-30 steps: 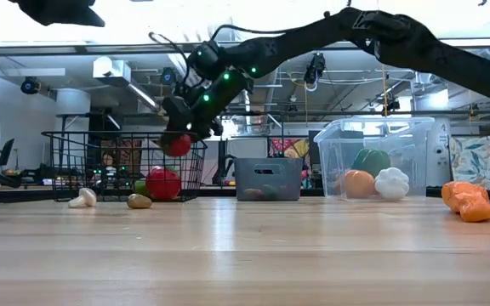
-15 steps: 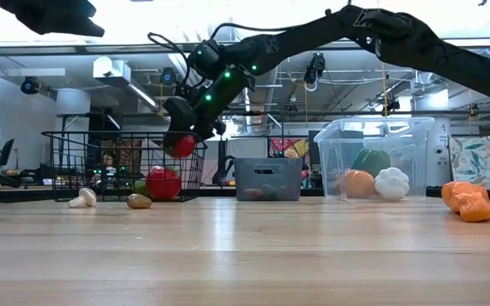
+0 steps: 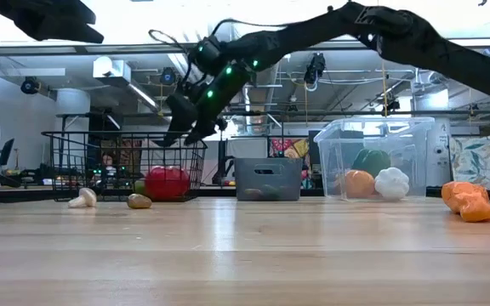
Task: Sort produce into baskets
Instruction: Put the tomato into the black basket, then put the mushroom into the black bin, then put the orange chili pepper into the transparent bin
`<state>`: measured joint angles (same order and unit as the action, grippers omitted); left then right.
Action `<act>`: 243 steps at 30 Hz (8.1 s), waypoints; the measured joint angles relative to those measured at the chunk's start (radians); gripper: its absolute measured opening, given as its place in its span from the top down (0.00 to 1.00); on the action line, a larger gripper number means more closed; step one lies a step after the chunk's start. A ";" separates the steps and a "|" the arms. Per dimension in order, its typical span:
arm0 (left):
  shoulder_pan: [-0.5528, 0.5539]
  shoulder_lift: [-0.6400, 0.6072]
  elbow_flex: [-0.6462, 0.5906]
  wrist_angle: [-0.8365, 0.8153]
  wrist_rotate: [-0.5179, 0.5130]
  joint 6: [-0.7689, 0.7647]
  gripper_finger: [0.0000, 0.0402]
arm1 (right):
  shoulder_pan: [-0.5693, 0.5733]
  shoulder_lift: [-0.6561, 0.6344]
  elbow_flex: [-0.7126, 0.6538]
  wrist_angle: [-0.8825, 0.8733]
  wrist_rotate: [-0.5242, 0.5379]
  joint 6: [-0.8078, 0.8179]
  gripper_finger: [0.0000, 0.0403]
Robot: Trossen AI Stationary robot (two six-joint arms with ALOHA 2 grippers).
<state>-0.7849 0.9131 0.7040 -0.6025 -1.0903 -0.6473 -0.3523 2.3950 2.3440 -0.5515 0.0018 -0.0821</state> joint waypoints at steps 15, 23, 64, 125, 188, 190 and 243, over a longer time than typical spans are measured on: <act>0.001 0.056 -0.006 -0.003 0.089 -0.224 0.24 | 0.143 -0.317 -0.004 -0.522 0.055 -0.014 0.16; 0.009 0.187 0.001 -0.003 0.169 -0.432 0.24 | 0.288 -0.522 -0.109 -0.617 0.213 0.059 0.16; 0.507 0.558 -0.011 -0.250 0.546 -0.676 0.30 | 0.481 -0.980 -0.778 -0.201 0.314 0.211 0.19; 0.514 0.522 0.295 -0.024 0.443 0.020 0.80 | 0.488 -0.981 -0.796 -0.253 0.304 0.192 0.22; 1.122 0.994 0.596 0.553 0.812 0.559 0.56 | 0.662 -1.123 -0.840 -0.401 0.470 0.322 0.22; 1.119 0.991 0.595 0.546 0.812 0.560 0.54 | 0.662 -1.123 -0.846 -0.402 0.470 0.329 0.22; 0.284 0.122 0.146 -0.046 0.522 -0.112 0.52 | 0.739 -0.711 -0.894 -0.682 0.130 0.346 0.22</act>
<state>-0.5011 1.0354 0.8497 -0.6481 -0.5682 -0.7590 0.3867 1.6836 1.4498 -1.2335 0.1321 0.2636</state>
